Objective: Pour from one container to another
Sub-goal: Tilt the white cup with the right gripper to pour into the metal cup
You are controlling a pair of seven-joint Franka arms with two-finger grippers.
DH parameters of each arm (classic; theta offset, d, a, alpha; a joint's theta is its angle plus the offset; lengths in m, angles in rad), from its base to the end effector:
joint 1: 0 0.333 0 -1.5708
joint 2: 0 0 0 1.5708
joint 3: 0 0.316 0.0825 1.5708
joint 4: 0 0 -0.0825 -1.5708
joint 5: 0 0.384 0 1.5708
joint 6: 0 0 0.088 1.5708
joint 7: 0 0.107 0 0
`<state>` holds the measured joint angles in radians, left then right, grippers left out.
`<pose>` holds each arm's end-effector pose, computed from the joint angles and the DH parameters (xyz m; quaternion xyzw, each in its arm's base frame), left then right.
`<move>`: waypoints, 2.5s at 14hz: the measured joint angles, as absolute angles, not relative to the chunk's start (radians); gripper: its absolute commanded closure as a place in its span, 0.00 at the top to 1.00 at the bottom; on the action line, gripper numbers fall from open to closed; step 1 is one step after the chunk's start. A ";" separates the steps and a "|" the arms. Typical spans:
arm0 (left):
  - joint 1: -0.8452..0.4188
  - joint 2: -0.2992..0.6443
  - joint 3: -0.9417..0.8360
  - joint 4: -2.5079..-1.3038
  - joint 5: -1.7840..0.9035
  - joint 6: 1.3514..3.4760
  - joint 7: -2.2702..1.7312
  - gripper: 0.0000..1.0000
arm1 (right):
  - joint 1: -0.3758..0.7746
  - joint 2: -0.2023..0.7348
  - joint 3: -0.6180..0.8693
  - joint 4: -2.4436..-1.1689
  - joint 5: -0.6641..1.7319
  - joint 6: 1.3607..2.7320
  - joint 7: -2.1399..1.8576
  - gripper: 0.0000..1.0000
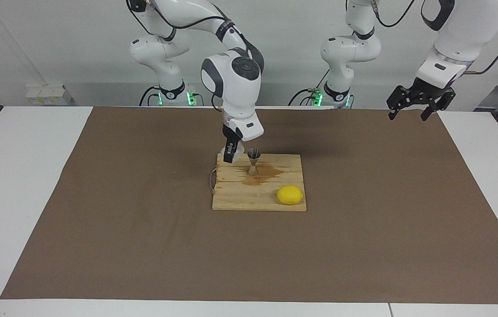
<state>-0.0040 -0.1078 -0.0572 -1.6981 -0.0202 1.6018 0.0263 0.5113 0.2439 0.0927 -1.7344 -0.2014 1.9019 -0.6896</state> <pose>0.5216 -0.0357 0.6250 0.9990 -0.0433 0.0055 0.0071 0.5221 0.3379 0.4315 0.7730 0.6280 -0.0407 0.0809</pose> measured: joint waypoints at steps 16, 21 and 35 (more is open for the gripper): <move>0.006 -0.108 -0.053 -1.685 -0.020 1.604 0.027 1.00 | 0.611 0.299 0.093 -1.684 -0.456 1.851 -0.627 0.54; 0.041 -0.105 -0.047 -1.667 -0.028 1.603 0.109 1.00 | 0.655 0.305 0.093 -1.685 -0.540 1.848 -0.591 0.54; 0.070 -0.120 -0.048 -1.690 -0.031 1.652 0.137 1.00 | 0.717 0.317 0.093 -1.735 -0.743 1.839 -0.501 0.54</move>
<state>0.0705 -0.1205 -0.0483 -1.6901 -0.0313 1.6521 0.1374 0.7173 0.3165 0.0931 -1.7349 -0.7426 1.8392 -0.5011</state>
